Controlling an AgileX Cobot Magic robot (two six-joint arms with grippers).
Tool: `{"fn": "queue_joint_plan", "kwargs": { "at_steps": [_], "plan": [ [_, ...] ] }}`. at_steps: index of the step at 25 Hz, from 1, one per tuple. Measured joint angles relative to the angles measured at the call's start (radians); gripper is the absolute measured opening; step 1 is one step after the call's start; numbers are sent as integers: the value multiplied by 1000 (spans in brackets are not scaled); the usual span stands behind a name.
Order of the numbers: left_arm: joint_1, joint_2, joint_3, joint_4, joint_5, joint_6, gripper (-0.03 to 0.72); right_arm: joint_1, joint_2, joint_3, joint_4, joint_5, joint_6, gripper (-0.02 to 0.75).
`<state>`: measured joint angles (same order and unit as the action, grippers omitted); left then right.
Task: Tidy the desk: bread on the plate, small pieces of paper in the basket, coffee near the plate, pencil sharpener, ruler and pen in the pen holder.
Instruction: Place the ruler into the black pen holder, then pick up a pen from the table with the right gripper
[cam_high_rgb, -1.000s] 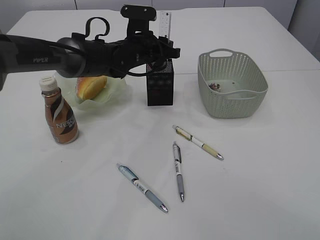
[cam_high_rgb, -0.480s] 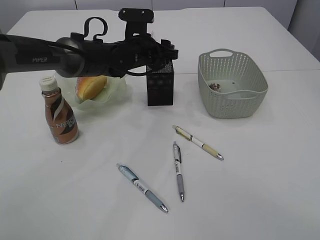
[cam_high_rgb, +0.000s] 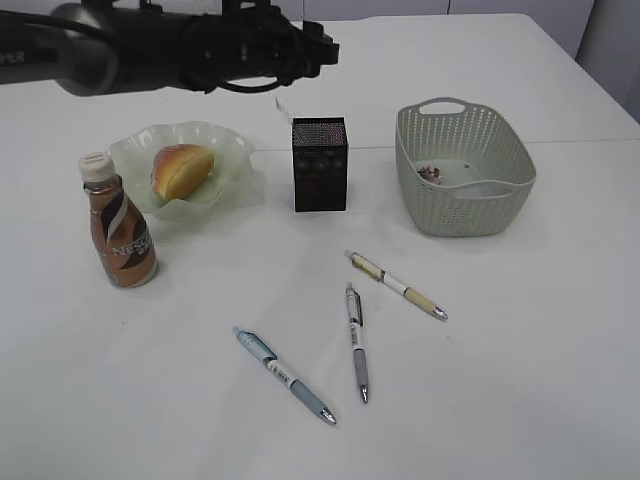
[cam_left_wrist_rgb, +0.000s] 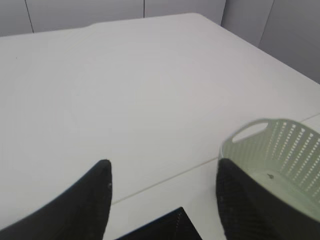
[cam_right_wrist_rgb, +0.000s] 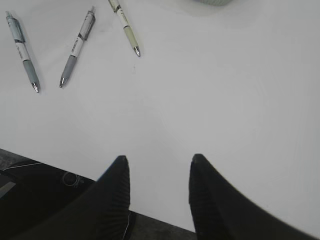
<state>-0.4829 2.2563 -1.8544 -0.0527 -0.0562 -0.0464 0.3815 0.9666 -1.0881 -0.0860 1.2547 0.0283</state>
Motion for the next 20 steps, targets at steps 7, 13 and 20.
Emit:
{"fn": "queue_joint_plan", "kwargs": {
  "at_steps": [7, 13, 20],
  "plan": [
    [19, -106, 0, 95, 151, 2, 477, 0, 0, 0, 0, 0, 0, 323],
    [19, -218, 0, 131, 344, 6, 477, 0, 0, 0, 19, 0, 0, 323],
    [19, -343, 0, 143, 739, 6, 477, 0, 2, 0, 103, 2, 4, 323]
  ]
}}
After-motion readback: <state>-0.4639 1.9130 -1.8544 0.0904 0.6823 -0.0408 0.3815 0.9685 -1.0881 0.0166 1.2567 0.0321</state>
